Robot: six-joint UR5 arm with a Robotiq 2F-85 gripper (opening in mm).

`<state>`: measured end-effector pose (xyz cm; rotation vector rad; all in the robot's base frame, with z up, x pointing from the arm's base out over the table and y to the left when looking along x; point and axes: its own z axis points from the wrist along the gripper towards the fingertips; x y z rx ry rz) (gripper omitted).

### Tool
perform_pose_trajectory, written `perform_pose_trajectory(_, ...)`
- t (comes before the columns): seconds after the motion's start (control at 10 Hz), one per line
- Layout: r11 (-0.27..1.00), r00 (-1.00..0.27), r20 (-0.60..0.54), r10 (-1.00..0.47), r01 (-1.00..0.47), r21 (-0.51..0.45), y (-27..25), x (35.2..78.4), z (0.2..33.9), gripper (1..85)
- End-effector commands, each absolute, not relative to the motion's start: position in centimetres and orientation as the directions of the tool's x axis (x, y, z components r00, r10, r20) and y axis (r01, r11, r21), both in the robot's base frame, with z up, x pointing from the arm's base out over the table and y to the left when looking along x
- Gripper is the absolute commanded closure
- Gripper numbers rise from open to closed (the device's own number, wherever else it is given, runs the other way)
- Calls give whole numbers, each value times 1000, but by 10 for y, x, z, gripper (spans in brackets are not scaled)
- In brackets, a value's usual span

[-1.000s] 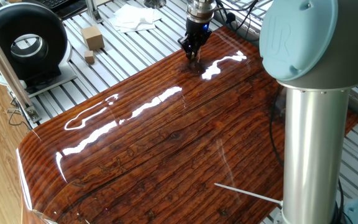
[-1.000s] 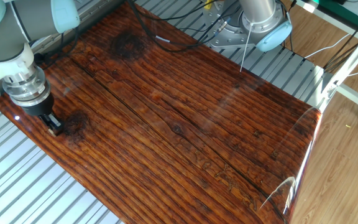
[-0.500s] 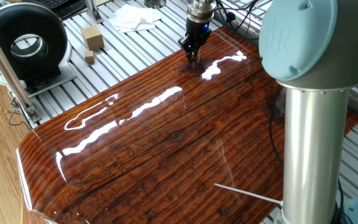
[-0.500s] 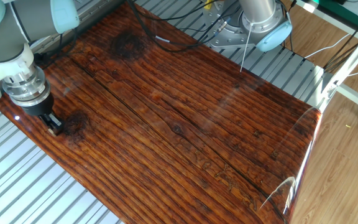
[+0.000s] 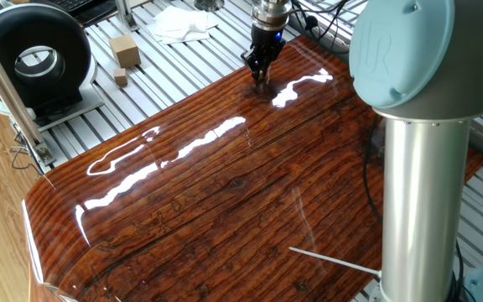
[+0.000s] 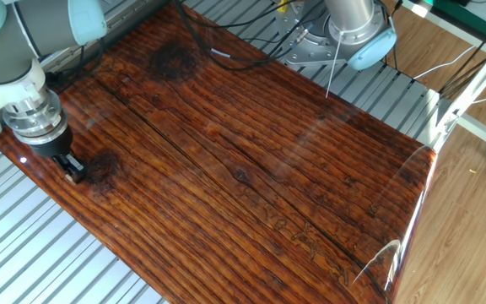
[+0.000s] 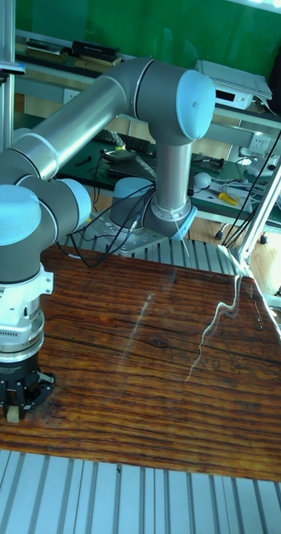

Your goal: Hold a small block with the gripper and sweep it from left to right on the table

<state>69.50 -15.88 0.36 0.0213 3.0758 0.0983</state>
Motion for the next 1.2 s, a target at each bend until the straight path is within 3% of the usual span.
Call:
perform_pose_trajectory(0.0,996,-998,-64,23,17,91,-156,696,8,847)
perform_pose_trajectory(1.1,995,-997,-71,32,25,98,-150,697,8,847)
